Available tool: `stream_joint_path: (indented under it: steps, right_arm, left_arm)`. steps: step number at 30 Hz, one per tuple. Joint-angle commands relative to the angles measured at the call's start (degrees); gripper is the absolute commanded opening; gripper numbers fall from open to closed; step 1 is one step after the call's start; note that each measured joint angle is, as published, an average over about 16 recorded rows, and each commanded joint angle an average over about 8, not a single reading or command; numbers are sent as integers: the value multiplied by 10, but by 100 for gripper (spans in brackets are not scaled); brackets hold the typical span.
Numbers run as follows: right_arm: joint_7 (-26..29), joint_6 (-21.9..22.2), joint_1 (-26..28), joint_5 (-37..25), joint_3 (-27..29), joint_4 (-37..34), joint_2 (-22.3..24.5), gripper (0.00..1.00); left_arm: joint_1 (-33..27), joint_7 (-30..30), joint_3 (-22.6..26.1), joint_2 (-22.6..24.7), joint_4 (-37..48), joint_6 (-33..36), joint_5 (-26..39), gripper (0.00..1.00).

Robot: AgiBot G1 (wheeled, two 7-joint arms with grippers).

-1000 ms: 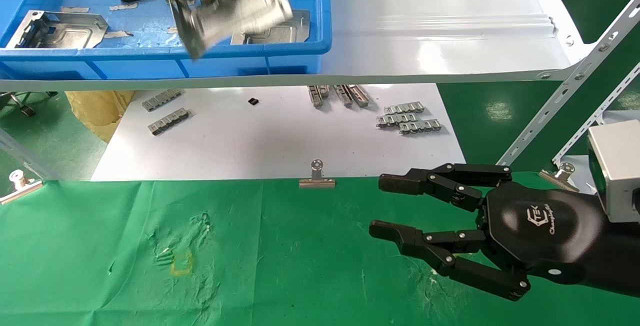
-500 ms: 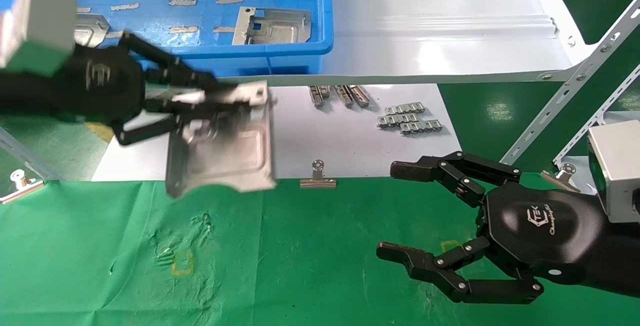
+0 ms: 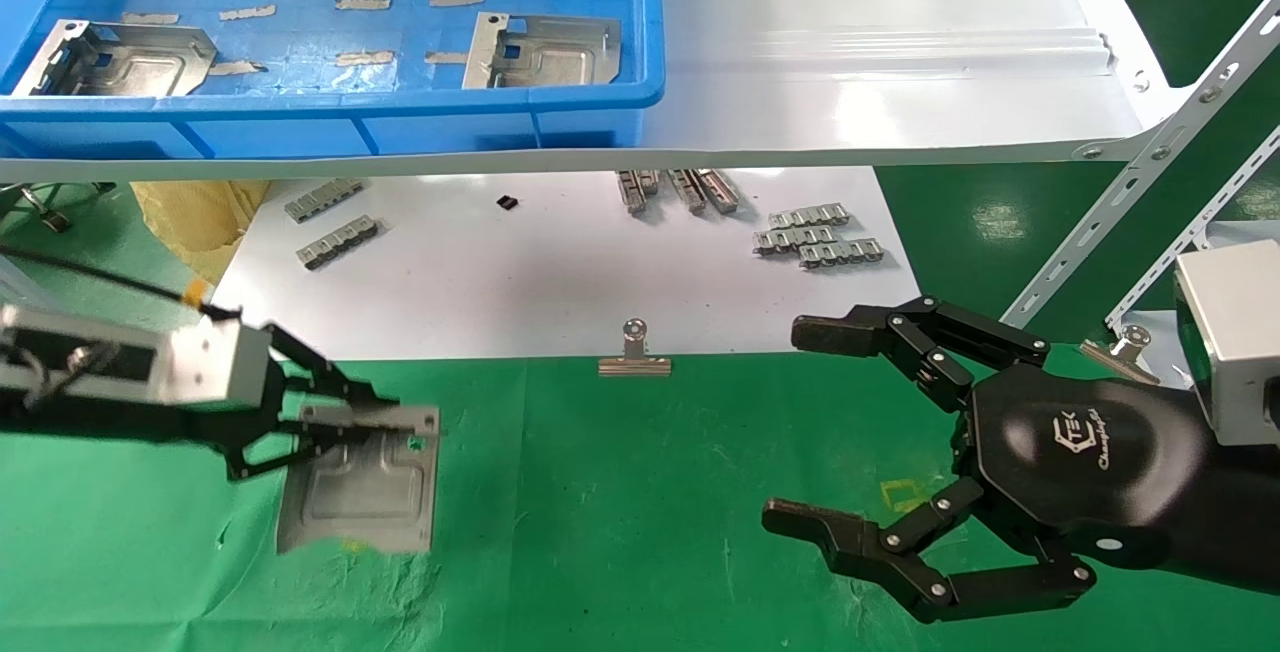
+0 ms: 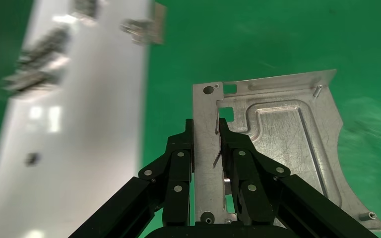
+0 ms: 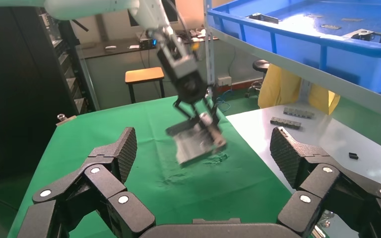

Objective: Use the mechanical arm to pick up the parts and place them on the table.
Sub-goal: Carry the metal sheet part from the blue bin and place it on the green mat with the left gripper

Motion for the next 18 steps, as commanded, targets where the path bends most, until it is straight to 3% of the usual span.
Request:
stream_joint_path:
  steps: [1,7,8,18]
  right_arm:
    - [0,0,0,0,0,0,0,100]
    - [0,0,0,0,0,0,0,100]
    - [0,0,0,0,0,0,0,100]
    - [0,0,0,0,0,0,0,100]
  left_arm:
    - [10,23,6,8,23,2,6,17]
    - [29,86,10,25,70,-19,13,92]
    - [31,94,11,28,77,-23,13,99]
    - [27,113,10,49,140,-24,13,100]
